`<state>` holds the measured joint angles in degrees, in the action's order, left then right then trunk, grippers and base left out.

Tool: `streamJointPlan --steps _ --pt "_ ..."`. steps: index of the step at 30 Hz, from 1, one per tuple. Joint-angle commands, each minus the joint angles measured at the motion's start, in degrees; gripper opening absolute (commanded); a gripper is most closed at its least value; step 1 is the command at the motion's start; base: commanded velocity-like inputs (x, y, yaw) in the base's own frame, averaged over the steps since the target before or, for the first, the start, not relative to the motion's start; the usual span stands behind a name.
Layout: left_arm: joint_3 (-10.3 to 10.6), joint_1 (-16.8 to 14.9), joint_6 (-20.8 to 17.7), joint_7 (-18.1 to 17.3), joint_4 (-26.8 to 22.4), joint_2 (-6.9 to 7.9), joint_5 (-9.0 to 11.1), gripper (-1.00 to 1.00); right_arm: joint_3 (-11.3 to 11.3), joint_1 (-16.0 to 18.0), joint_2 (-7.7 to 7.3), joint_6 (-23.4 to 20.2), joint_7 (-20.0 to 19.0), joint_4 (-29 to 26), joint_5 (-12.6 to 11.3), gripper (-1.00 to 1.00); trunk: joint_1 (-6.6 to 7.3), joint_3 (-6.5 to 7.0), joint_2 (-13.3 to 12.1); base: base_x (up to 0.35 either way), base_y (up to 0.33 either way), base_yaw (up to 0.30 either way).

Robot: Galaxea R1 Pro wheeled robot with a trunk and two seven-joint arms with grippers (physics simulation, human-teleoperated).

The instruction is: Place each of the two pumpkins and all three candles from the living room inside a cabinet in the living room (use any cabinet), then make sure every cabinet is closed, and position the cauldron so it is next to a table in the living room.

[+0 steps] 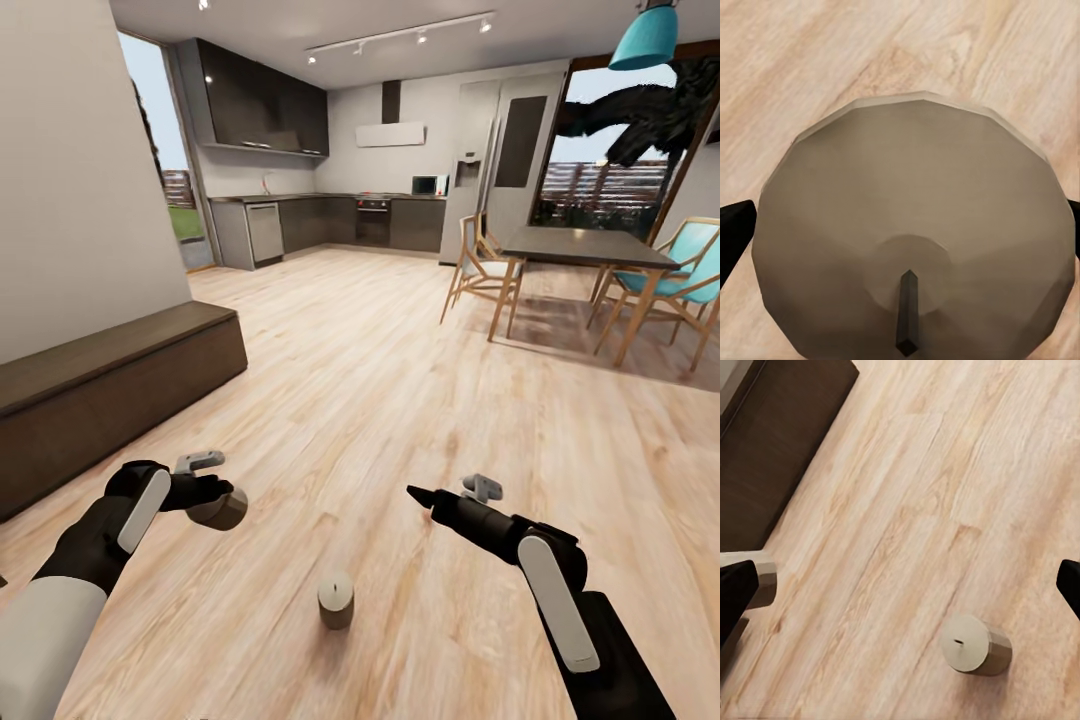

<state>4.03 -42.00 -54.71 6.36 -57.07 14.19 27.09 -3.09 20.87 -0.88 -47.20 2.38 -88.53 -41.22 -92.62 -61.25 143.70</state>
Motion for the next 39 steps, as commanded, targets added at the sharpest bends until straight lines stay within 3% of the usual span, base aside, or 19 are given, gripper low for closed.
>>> streamJointPlan --steps 1,31,36,39 --pt "0.19 -0.04 -0.13 0.59 -0.05 0.05 0.51 -1.00 -0.05 0.03 -0.03 -0.17 0.25 0.17 -0.26 1.00 0.01 -0.05 0.02 0.025 -0.007 0.202" --pt "0.28 -0.06 -0.24 0.67 -0.26 0.04 0.30 -1.00 -0.16 0.31 0.33 -0.17 0.38 2.50 -0.15 1.00 0.01 -0.04 0.02 0.012 -0.008 0.284" --pt "0.34 -0.03 -2.97 0.64 -3.21 0.06 0.46 -1.00 -0.22 0.36 0.40 -0.20 4.61 2.56 -0.24 1.00 0.01 -0.04 0.02 0.048 -0.049 0.292" --pt "0.45 0.17 -5.29 0.64 -12.45 0.14 0.15 -1.00 -1.01 0.47 0.57 -0.20 10.55 2.57 -0.31 1.00 0.01 -0.04 0.02 0.020 -0.015 0.290"
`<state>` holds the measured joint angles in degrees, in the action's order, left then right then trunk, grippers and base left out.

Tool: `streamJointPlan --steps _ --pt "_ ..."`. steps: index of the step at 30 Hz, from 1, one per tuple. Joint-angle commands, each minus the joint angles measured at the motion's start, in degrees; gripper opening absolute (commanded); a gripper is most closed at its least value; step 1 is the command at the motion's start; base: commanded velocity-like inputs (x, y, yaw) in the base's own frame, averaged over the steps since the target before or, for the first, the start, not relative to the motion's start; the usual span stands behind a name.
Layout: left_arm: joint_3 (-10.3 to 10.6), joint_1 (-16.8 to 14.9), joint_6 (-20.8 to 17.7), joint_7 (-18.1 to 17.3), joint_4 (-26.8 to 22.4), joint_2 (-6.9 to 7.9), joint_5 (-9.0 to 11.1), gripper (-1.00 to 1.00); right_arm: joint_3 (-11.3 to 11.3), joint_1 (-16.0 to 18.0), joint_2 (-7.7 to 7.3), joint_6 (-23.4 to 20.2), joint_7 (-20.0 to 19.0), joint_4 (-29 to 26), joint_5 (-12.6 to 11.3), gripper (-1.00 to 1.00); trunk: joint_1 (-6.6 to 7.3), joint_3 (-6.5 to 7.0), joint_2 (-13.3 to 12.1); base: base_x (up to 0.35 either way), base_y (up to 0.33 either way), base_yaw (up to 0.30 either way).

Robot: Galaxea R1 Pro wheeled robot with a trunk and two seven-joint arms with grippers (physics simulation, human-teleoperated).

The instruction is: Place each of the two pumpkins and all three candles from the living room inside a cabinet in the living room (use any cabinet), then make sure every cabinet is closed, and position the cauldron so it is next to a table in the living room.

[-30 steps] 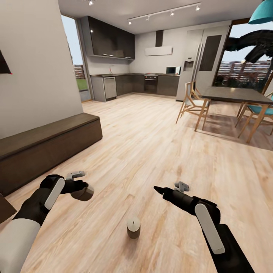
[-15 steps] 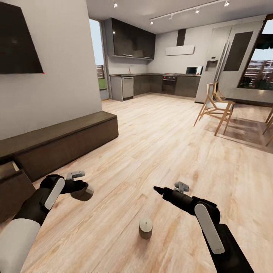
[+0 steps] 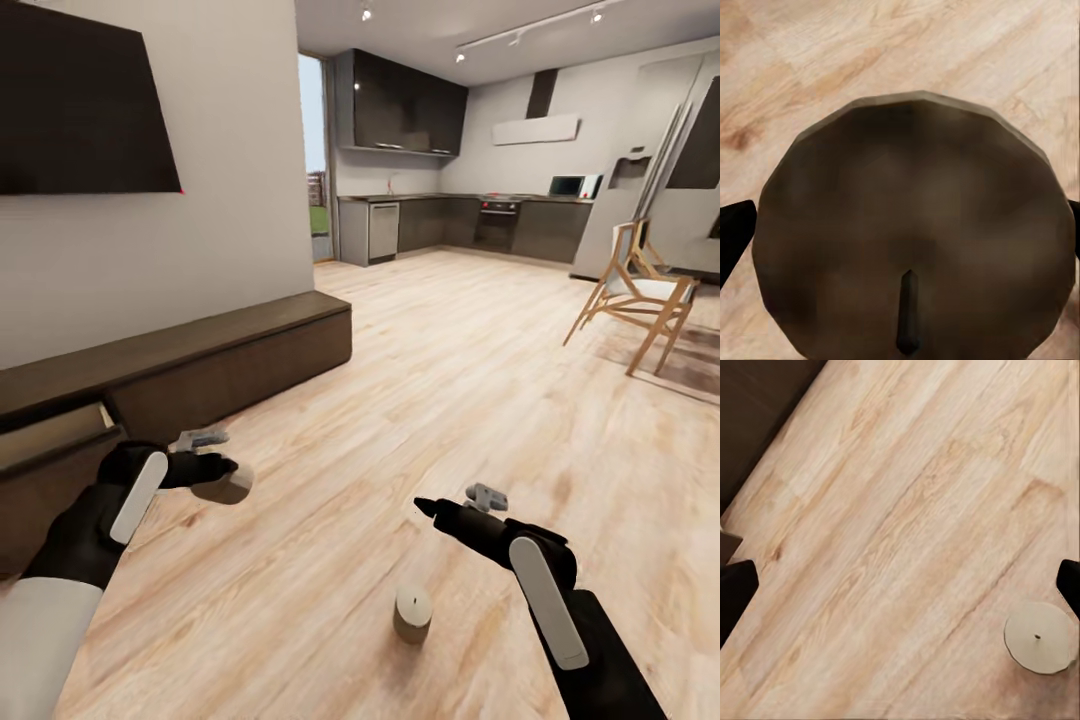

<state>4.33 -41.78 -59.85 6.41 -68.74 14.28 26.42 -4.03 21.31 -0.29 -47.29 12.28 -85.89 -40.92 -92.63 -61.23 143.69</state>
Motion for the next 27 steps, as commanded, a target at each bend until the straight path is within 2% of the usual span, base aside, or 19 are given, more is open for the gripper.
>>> streamJointPlan --steps 1,3,7,9,10,12,17,22,24,27 --pt "0.27 0.01 -0.15 0.59 -3.41 0.01 0.69 -1.00 -0.80 0.07 0.04 -0.08 3.15 -0.01 -0.63 1.00 0.02 -0.05 0.03 0.054 -0.006 0.272" --pt "0.35 0.05 -0.15 0.60 -4.91 -0.01 0.61 -1.00 -1.52 0.12 0.23 -0.03 5.72 0.39 -0.65 1.00 0.02 -0.05 0.03 0.073 -0.005 0.265" --pt "0.49 0.09 -0.15 0.61 -6.93 -0.06 0.51 -1.00 -2.99 1.22 1.57 0.12 12.66 3.17 -0.61 1.00 0.02 -0.05 0.03 0.108 -0.002 0.249" --pt "0.55 0.11 -0.15 0.61 -7.30 -0.10 0.49 -1.00 -3.60 2.54 2.28 0.09 18.13 5.16 -0.67 1.00 0.02 -0.05 0.03 0.124 -0.001 0.115" --pt "0.56 0.11 -0.15 0.62 -7.32 -0.11 0.48 -1.00 -3.93 2.76 2.49 0.07 19.41 5.52 -0.68 1.00 0.02 -0.05 0.03 0.127 0.000 0.071" --pt "0.62 0.11 -0.15 0.62 -7.33 -0.15 0.48 -1.00 -5.52 3.42 3.16 0.04 22.53 6.61 -0.71 1.00 0.02 -0.05 0.03 0.129 0.000 0.047" --pt "0.67 0.12 -0.15 0.62 -7.27 -0.20 0.47 -1.00 -7.84 5.65 3.83 0.08 25.43 11.66 -0.68 1.00 0.02 -0.05 0.03 0.131 0.000 0.018" --pt "0.68 0.12 -0.15 0.62 -7.21 -0.31 0.45 -1.00 -8.73 11.51 4.11 0.16 26.34 25.69 -0.61 1.00 0.02 -0.05 0.03 0.136 -0.063 0.004" --pt "0.68 0.12 -0.15 0.62 -7.20 -0.35 0.45 -1.00 -9.19 13.35 4.72 0.17 26.48 30.10 -0.56 1.00 0.02 -0.05 0.03 0.143 -0.117 0.001" --pt "0.68 0.12 -0.15 0.61 -7.23 -0.38 0.46 -1.00 -9.73 14.84 5.52 0.16 26.54 33.48 -0.55 1.00 0.02 -0.05 0.03 0.106 -0.092 0.001"
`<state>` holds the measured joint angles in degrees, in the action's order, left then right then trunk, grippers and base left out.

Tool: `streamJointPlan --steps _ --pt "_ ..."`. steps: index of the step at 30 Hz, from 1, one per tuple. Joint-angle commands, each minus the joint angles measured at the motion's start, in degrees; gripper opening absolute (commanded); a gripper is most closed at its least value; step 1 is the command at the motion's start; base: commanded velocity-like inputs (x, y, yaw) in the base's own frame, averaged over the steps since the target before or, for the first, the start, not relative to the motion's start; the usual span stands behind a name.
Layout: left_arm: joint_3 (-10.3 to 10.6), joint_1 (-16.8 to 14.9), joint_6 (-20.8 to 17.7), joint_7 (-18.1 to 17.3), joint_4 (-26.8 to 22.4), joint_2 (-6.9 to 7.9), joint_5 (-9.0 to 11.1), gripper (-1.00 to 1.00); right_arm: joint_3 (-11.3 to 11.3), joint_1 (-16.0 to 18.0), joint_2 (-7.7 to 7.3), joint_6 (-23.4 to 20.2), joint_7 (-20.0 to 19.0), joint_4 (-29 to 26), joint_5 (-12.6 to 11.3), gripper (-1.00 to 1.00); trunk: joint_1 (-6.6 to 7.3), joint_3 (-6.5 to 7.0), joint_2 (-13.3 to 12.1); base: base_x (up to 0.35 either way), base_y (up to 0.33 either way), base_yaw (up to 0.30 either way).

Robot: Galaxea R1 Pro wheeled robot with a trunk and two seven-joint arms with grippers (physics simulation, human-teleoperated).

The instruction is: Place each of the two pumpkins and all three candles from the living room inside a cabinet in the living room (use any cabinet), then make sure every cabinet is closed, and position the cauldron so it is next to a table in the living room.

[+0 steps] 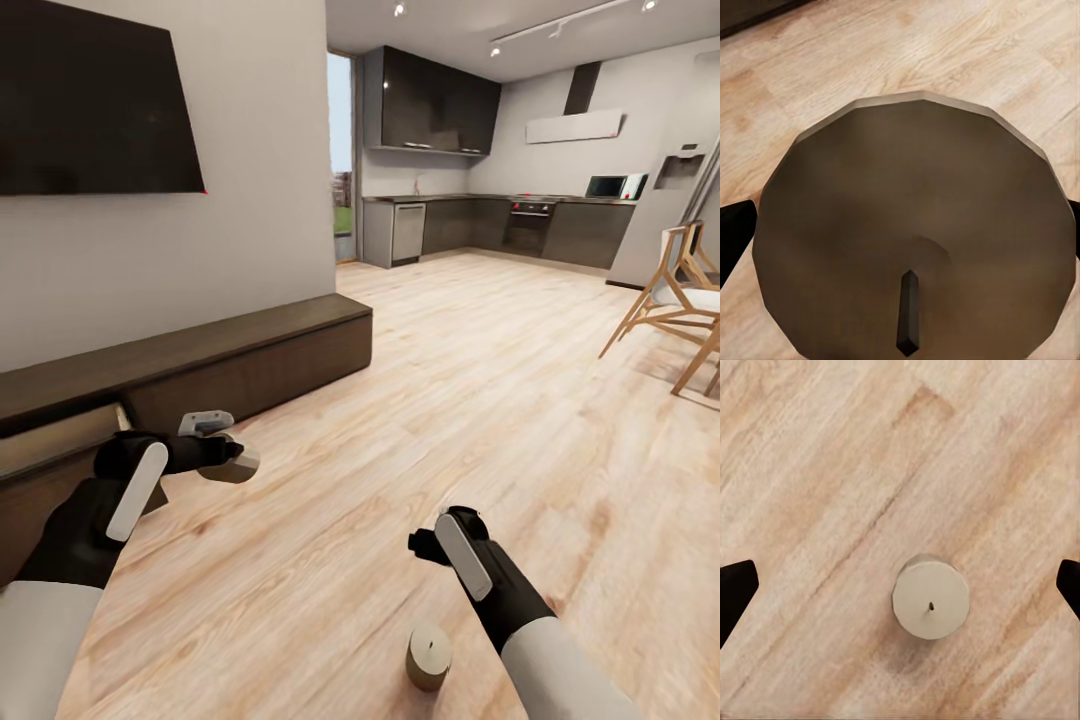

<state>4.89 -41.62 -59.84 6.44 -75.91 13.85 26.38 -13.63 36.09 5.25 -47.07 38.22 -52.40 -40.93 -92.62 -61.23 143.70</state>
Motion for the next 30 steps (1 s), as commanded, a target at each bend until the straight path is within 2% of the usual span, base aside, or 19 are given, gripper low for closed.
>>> streamJointPlan --steps 1,4,19,30 --pt "0.12 -0.04 -0.16 0.58 -0.07 0.05 0.51 -1.00 -0.24 0.27 0.14 -0.07 0.59 0.43 -0.55 1.00 0.01 -0.06 0.02 0.058 -0.050 0.000" --pt "0.12 -0.04 -0.16 0.59 -0.14 0.04 0.59 -1.00 -0.58 1.06 1.01 -0.52 0.33 1.91 -0.72 1.00 0.01 -0.06 0.02 0.019 -0.017 0.000" --pt "0.07 -0.04 -0.16 0.58 -0.49 0.06 0.85 -1.00 -0.69 1.18 1.26 -0.78 -0.11 2.19 -1.14 1.00 0.01 -0.06 0.02 0.001 -0.001 0.000" --pt "0.03 -0.04 -0.16 0.59 -0.35 0.08 0.95 -1.00 -0.78 1.18 1.26 -0.83 -0.41 2.15 -1.34 1.00 -0.28 -2.49 0.17 0.000 0.000 0.000"
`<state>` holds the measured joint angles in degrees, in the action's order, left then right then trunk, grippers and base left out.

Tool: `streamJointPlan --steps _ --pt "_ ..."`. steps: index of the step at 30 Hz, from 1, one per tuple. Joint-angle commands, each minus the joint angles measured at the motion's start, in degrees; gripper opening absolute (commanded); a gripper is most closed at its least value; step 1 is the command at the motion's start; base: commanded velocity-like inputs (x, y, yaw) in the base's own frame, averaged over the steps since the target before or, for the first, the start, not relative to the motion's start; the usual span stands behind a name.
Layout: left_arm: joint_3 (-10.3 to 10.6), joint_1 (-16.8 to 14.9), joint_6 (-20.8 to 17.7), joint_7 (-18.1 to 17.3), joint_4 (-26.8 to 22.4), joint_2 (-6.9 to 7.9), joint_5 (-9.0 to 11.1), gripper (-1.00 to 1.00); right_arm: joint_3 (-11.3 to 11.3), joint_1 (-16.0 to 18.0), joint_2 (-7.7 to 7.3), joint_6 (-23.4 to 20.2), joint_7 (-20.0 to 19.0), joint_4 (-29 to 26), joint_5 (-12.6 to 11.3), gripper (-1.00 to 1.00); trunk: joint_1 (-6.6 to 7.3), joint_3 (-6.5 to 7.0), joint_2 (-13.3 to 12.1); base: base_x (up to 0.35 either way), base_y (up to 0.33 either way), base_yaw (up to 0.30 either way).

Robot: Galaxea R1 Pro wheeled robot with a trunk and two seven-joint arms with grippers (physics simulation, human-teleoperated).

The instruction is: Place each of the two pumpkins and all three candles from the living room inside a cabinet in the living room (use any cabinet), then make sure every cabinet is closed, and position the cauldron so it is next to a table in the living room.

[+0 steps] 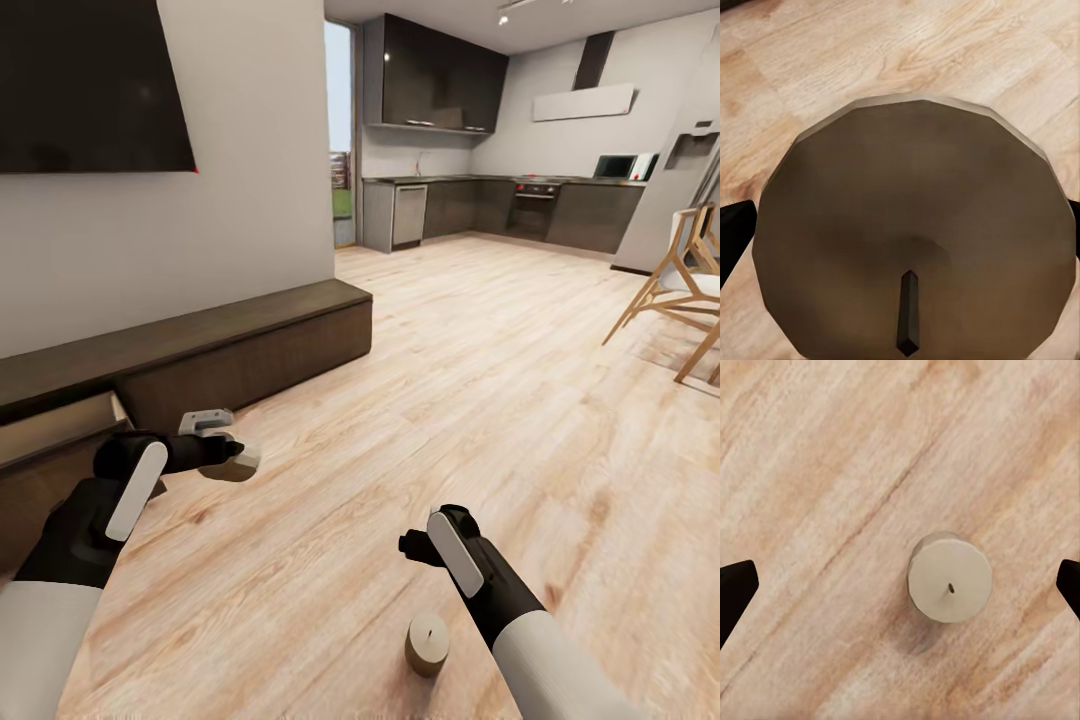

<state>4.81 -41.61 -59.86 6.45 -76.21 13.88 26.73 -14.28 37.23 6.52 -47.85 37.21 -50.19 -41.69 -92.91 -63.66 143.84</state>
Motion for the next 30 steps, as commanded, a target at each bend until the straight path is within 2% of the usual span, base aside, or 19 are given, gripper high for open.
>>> streamJointPlan --steps 1,17,25,30 --pt "0.12 -0.05 -0.14 0.58 -0.04 0.04 0.60 -1.00 -0.14 0.04 -0.02 -0.05 0.60 -0.06 -0.58 1.00 -0.01 -0.28 0.04 0.000 0.000 0.000" --pt "0.12 -0.05 -0.14 0.58 0.01 0.02 0.60 -1.00 -0.22 0.04 -0.09 -0.05 0.50 -0.08 -0.59 1.00 -0.42 -3.54 0.26 0.000 0.000 0.022" --pt "0.12 -0.05 -0.14 0.55 -0.21 0.01 0.60 -1.00 -0.22 0.04 -0.02 -0.05 0.49 -0.08 -0.59 1.00 -0.42 -3.22 0.26 0.000 0.000 0.225" --pt "0.12 -0.05 -0.14 0.56 -0.39 0.01 0.59 -1.00 -0.13 0.04 -0.07 -0.05 0.49 -0.15 -0.59 1.00 -0.42 -3.18 0.26 0.000 0.000 0.071"
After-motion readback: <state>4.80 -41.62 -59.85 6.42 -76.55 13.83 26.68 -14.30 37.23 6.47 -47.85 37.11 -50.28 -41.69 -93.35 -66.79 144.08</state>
